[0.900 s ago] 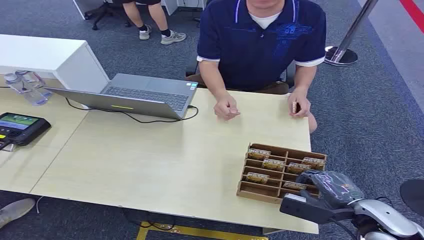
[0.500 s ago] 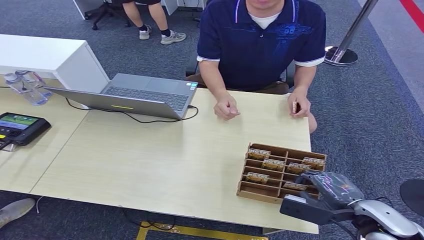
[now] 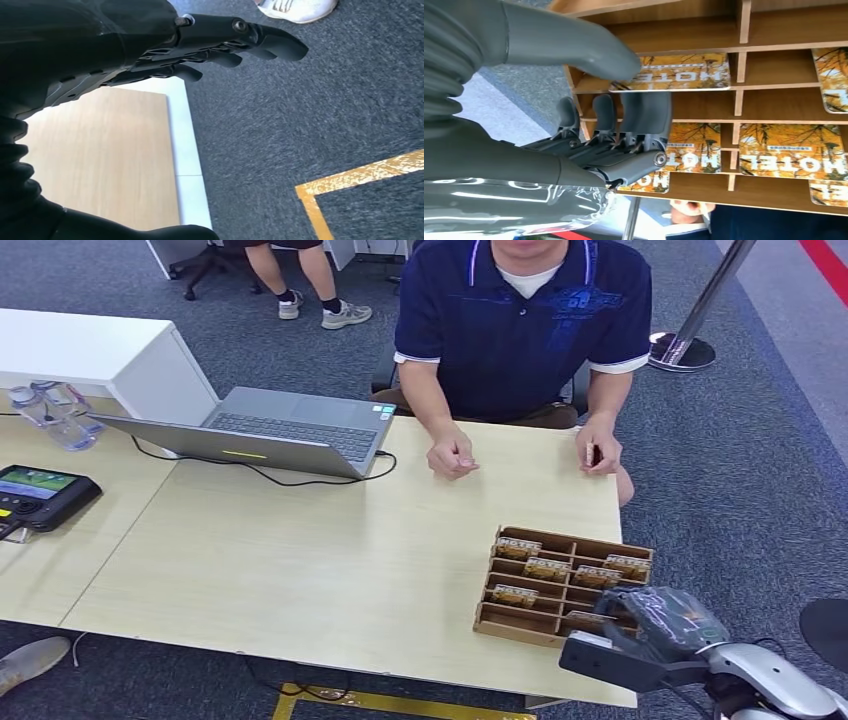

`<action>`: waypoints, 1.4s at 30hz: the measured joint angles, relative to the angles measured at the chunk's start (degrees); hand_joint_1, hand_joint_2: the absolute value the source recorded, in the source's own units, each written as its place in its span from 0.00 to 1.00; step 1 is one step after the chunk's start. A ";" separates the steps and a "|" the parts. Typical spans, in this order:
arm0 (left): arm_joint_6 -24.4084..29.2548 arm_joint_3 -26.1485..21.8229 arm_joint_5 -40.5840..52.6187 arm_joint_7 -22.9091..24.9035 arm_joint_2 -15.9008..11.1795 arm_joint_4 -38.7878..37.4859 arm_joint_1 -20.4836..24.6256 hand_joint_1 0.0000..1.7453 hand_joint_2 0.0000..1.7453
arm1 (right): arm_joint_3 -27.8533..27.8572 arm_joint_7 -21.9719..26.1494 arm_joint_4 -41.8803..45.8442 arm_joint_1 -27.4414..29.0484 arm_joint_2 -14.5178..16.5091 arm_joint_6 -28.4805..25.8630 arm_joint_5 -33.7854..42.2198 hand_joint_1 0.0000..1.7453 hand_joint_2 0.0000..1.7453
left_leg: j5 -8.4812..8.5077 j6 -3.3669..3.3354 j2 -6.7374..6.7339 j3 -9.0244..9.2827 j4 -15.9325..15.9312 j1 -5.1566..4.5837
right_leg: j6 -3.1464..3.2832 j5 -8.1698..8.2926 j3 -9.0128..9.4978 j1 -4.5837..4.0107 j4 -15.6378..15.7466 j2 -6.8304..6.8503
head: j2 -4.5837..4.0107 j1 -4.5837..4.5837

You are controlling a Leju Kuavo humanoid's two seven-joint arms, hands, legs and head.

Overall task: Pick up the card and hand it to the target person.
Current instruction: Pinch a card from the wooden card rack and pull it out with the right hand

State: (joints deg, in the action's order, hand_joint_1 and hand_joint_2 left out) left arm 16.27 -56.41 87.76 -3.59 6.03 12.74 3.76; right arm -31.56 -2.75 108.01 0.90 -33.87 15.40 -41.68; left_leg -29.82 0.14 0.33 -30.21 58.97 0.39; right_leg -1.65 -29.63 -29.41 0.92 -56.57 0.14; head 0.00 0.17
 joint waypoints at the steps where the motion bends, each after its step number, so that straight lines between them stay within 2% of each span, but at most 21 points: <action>1: -0.02 0.01 -0.01 0.01 0.00 0.00 0.00 0.00 1.00 | 0.00 -0.18 0.15 0.23 0.03 -0.27 -0.33 0.91 1.00 | 0.00 0.00 0.00 0.00 0.00 0.00 | 0.00 0.00 0.00 0.00 0.00 0.00 | 0.00 0.00; 8: -0.03 0.04 -0.01 0.08 0.00 0.00 0.00 0.00 1.00 | 0.00 -0.87 0.57 1.04 0.58 -1.03 -1.86 0.95 1.00 | 0.00 0.00 0.00 0.00 0.00 0.00 | 0.00 0.00 0.00 0.00 0.00 0.00 | 0.00 0.01; 14: -0.03 0.18 -0.01 0.21 0.00 0.00 0.00 0.00 1.00 | 0.03 -0.97 0.58 1.07 1.18 -0.95 -2.40 0.94 1.00 | 0.00 0.00 0.00 0.01 0.00 0.00 | 0.00 0.00 0.01 0.00 0.00 0.00 | 0.00 -0.01; 17: -0.03 0.36 -0.03 0.28 0.00 0.00 0.00 0.00 0.25 | 0.04 -0.76 0.57 0.92 1.46 -0.58 -2.40 0.95 1.00 | 0.00 0.00 0.00 0.00 0.00 0.00 | 0.00 0.00 0.01 0.00 0.00 0.00 | 0.00 -0.01; 18: -0.14 0.38 -0.07 0.30 0.00 0.00 0.00 0.00 0.25 | 0.04 -0.64 0.56 0.81 1.54 -0.41 -2.39 0.95 1.00 | 0.00 0.00 0.00 0.00 0.00 0.00 | 0.00 0.00 0.01 0.00 0.00 0.00 | 0.00 -0.01; 21: -1.15 0.39 -0.25 0.25 -0.03 0.00 0.01 0.00 1.00 | 0.04 -0.37 0.52 0.53 1.80 0.06 -2.38 0.95 1.00 | 0.00 0.00 0.00 -0.01 0.00 0.00 | 0.00 0.00 0.01 0.00 0.00 0.00 | 0.00 0.00; 25: -2.11 0.41 -0.26 1.52 -0.04 0.00 0.00 0.00 1.00 | 0.04 -0.26 0.38 0.18 2.15 0.51 -2.16 0.95 1.00 | 0.00 0.00 0.00 -0.02 0.00 0.00 | 0.00 0.00 0.00 0.00 0.00 0.00 | 0.00 0.01; 34: -2.75 0.39 -1.04 0.16 -0.15 0.00 0.01 0.00 1.00 | 0.10 0.80 -0.03 -1.53 2.51 0.16 -1.26 0.95 1.00 | 0.00 0.00 -0.01 0.00 0.00 0.00 | 0.00 0.00 0.01 0.00 -0.01 -0.02 | 0.00 0.00; 42: -2.64 0.37 -1.21 0.27 -0.15 0.00 0.00 0.00 1.00 | 3.74 3.45 0.21 -5.80 4.08 -4.38 0.20 0.95 1.00 | 0.00 0.00 -0.01 0.00 0.00 0.00 | 0.00 0.01 0.02 0.00 -0.02 -0.02 | 0.00 0.01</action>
State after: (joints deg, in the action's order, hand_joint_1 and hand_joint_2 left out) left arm 13.63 -56.04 86.55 -3.32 5.88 12.74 3.76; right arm -27.82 0.71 108.22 -4.90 -29.79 11.02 -41.48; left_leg -29.81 0.14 0.32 -30.21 58.97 0.39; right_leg -1.65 -29.62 -29.39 0.92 -56.59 0.12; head 0.00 0.17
